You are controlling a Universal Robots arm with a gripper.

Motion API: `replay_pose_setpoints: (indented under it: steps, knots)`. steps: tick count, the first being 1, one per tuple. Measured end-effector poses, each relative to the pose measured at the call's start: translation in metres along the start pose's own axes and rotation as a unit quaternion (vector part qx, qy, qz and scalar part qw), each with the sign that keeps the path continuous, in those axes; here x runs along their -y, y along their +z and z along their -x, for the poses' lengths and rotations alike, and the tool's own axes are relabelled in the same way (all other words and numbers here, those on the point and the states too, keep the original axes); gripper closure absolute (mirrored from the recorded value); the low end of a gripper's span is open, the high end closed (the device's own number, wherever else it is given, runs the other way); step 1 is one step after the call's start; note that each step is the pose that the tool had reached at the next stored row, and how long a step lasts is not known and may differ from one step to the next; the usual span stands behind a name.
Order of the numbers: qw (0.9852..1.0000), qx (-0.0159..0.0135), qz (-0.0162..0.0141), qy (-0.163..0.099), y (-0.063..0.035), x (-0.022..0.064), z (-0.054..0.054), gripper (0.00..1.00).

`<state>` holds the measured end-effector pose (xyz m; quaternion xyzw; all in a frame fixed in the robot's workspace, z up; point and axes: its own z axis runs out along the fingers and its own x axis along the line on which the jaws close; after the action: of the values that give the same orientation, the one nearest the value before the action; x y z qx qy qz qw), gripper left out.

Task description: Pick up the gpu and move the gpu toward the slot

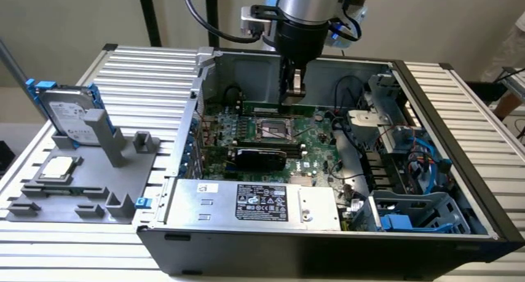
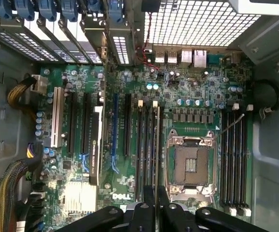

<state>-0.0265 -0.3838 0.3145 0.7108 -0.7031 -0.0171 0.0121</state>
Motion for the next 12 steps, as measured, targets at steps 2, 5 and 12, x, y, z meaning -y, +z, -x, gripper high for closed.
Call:
replay_pose_setpoints:
  steps: [2,5,12]
  knots:
    - [1.0,0.0,0.0,-0.001,0.0036,0.0,0.0,0.86]
    - [1.0,0.0,0.0,-0.002,0.009,-0.0004,0.0,0.86]
    - [1.0,-0.0002,0.0,-0.004,0.0219,-0.002,0.0,0.86]
